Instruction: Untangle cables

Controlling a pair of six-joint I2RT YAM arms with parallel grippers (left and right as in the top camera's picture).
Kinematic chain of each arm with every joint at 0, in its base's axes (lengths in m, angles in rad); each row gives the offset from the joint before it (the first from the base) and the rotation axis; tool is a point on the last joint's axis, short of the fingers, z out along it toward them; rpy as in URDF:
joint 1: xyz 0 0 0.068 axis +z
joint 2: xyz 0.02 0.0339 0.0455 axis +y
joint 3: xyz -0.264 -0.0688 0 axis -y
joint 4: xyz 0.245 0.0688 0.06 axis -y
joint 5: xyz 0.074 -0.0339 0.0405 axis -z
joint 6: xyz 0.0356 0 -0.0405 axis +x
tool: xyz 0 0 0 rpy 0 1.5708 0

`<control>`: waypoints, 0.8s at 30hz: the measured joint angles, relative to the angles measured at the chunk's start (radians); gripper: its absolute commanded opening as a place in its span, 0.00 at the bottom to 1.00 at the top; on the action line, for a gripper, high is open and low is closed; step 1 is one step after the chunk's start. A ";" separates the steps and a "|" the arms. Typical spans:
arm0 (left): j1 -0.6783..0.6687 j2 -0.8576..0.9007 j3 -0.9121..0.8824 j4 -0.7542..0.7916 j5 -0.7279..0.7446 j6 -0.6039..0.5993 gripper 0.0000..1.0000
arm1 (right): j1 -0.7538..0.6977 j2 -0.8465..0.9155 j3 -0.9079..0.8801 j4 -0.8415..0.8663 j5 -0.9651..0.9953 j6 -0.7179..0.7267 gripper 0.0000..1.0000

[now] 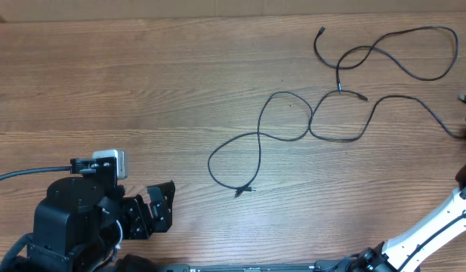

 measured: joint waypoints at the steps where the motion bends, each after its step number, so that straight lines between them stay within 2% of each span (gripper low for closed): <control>1: 0.000 0.000 0.000 0.000 0.000 0.000 1.00 | 0.000 0.000 0.000 0.000 -0.003 0.000 0.04; 15: 0.000 0.000 0.000 0.000 0.000 0.000 1.00 | -0.004 -0.044 0.076 -0.048 -0.256 -0.050 0.04; 24: 0.000 0.000 0.000 0.000 0.000 0.000 1.00 | 0.069 -0.177 0.095 -0.081 -0.526 -0.258 0.04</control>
